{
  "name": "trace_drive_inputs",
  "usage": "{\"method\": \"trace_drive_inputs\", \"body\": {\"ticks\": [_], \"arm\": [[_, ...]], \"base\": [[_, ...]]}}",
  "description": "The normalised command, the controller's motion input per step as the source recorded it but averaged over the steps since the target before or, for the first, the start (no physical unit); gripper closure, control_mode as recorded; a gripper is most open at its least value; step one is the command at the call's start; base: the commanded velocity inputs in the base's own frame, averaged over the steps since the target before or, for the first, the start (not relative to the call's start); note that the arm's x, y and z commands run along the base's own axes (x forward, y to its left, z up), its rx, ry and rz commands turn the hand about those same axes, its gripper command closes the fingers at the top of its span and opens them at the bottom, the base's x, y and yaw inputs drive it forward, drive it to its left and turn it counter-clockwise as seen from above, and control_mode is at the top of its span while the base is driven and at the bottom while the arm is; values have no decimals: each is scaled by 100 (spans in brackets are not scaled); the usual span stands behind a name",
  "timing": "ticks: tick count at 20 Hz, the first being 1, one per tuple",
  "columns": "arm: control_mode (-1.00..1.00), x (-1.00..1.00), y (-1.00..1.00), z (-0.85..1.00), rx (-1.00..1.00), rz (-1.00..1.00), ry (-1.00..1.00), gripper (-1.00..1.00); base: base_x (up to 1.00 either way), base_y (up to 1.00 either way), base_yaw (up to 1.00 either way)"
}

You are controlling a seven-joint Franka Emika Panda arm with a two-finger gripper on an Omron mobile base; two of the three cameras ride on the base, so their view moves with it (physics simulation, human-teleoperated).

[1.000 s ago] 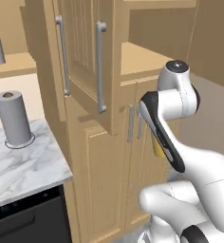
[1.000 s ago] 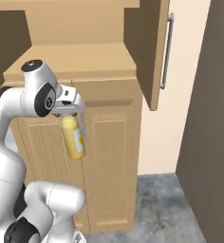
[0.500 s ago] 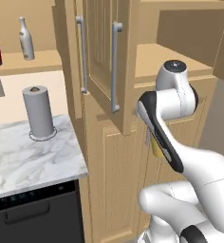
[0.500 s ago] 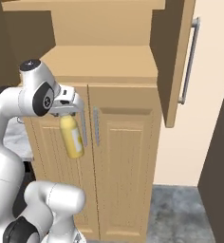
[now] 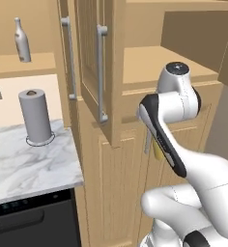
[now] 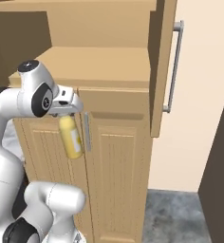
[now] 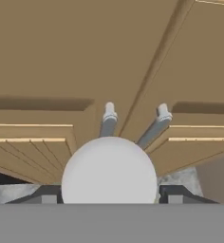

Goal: Sort all alcoholic drinks to one cabinet, and non-alcoholic drinks to the other.

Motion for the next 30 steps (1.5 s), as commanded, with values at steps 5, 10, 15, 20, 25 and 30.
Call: {"method": "trace_drive_inputs", "body": {"ticks": [5, 10, 15, 20, 25, 30], "arm": [[100, 0, 0, 0, 0, 0, 0, 100], [-100, -1, 0, 0, 3, 1, -1, 100], [-100, -3, 5, 10, 4, 2, -11, 100], [-100, 0, 31, 39, 0, 1, -21, 100], [-100, 0, 30, 64, 0, 1, -24, 100], [-100, 0, 28, 78, 0, 3, -22, 100]], "base": [[55, -6, 1], [7, 0, 2], [0, 0, 0], [0, 0, 0], [0, 0, 0], [0, 0, 0]]}}
